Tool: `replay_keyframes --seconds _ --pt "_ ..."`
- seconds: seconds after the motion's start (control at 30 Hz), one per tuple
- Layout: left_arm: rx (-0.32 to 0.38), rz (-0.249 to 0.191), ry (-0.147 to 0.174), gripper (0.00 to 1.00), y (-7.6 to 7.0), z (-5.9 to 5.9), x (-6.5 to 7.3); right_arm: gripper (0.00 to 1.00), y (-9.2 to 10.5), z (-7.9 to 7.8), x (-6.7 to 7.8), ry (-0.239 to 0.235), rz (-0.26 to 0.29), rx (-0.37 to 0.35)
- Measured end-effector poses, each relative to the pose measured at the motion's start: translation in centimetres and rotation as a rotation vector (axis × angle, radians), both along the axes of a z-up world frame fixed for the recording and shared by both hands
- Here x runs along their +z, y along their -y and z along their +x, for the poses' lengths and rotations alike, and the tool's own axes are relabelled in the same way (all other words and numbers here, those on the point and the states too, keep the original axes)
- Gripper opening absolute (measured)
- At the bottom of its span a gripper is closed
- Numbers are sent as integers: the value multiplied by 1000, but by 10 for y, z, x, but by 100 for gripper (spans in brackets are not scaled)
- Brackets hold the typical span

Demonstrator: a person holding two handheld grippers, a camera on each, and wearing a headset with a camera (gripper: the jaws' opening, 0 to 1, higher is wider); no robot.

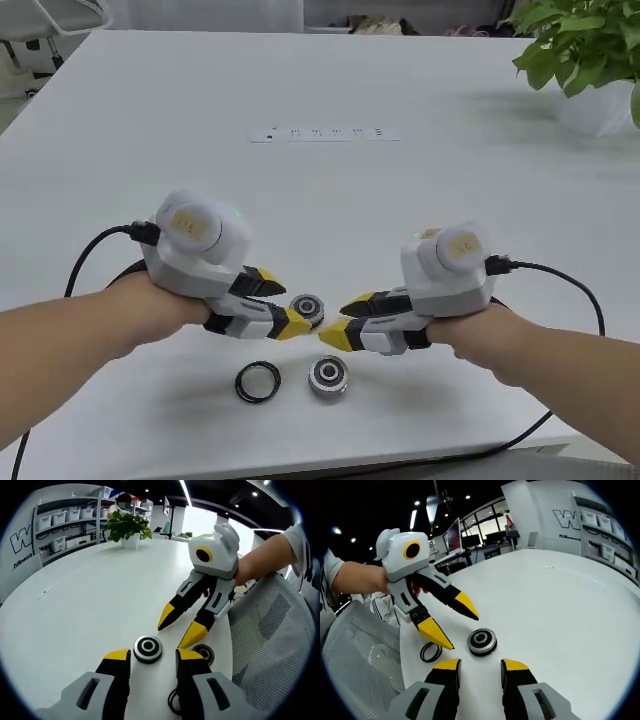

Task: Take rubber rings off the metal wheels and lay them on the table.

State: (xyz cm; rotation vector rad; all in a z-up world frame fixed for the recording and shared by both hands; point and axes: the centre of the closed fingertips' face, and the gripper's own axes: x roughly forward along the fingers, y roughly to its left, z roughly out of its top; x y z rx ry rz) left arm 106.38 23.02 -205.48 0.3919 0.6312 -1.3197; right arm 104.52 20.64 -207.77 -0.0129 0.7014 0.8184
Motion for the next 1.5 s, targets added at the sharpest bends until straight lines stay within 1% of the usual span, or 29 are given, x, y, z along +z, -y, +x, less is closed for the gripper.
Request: replay_keyframes --seconds 0.13,0.33,0.47,0.5,0.63,0.87,0.93,1.0,1.03,1.07,1.17,1.5 --pt "-9 15 -2 29 3 2 -5 30 0 0 0 2 -2 0" --pt "-3 22 -20 25 8 4 -8 30 2 0 0 5 -2 -3" --pt "-6 33 -15 22 10 4 -11 30 3 -1 0 4 -3 -3" --pt "-12 34 -5 21 11 5 -11 30 3 -1 0 4 -2 -4" --pt "-18 41 -2 18 10 5 -11 29 2 0 -1 5 0 -4" --pt "-37 64 46 14 9 4 -11 30 1 0 -2 3 -3 2" --pt "-34 70 53 12 9 4 -11 30 1 0 -2 4 -2 3" --pt "-46 83 75 11 9 4 -11 30 0 1 -3 4 -3 3" --pt "-56 92 96 11 9 4 -11 30 0 1 -3 4 -3 4" --pt "-62 98 103 10 9 3 -11 30 -1 1 -2 4 -3 4" --pt "-62 100 100 10 9 8 -12 30 -2 2 -3 4 -3 6" --pt "-69 109 97 9 11 8 -13 29 -5 3 -3 9 -8 15"
